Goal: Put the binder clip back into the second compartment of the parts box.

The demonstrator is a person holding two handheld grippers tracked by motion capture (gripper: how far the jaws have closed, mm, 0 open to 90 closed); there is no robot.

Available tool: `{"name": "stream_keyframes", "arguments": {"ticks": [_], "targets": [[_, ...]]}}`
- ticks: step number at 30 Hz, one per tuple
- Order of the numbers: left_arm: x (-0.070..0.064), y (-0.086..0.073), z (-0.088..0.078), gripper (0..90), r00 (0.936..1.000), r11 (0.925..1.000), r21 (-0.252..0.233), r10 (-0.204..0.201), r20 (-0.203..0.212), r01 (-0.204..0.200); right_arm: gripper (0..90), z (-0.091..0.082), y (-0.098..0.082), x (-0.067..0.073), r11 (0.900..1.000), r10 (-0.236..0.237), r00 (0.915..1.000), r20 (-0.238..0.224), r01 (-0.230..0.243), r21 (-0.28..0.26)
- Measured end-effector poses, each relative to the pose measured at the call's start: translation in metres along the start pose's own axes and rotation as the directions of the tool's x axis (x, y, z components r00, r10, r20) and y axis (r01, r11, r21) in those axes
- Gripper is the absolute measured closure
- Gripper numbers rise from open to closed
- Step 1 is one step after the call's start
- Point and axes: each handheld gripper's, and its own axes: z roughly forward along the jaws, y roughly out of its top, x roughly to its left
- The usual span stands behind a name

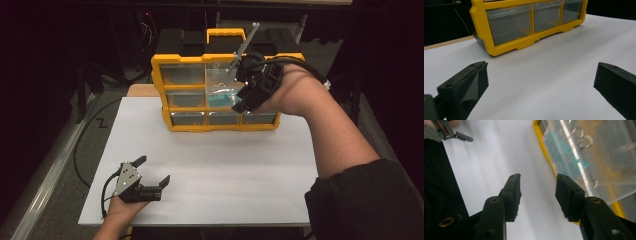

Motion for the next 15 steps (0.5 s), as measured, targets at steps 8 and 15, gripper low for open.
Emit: {"name": "stream_keyframes", "arguments": {"ticks": [8,15], "targets": [[0.001,0.000,0.001,0.3,1.0000,1.0000,0.000,-0.001,-0.001,0.001,47.8,0.023,-0.032,0.006,0.998,0.036,0.9993,-0.008,-0.035,0.042],[0.001,0.000,0.001,0.3,1.0000,1.0000,-0.001,0.001,0.000,-0.001,42.8,0.044,-0.054,0.013,0.997,0.054,0.9984,-0.017,-0.052,0.061]]}}
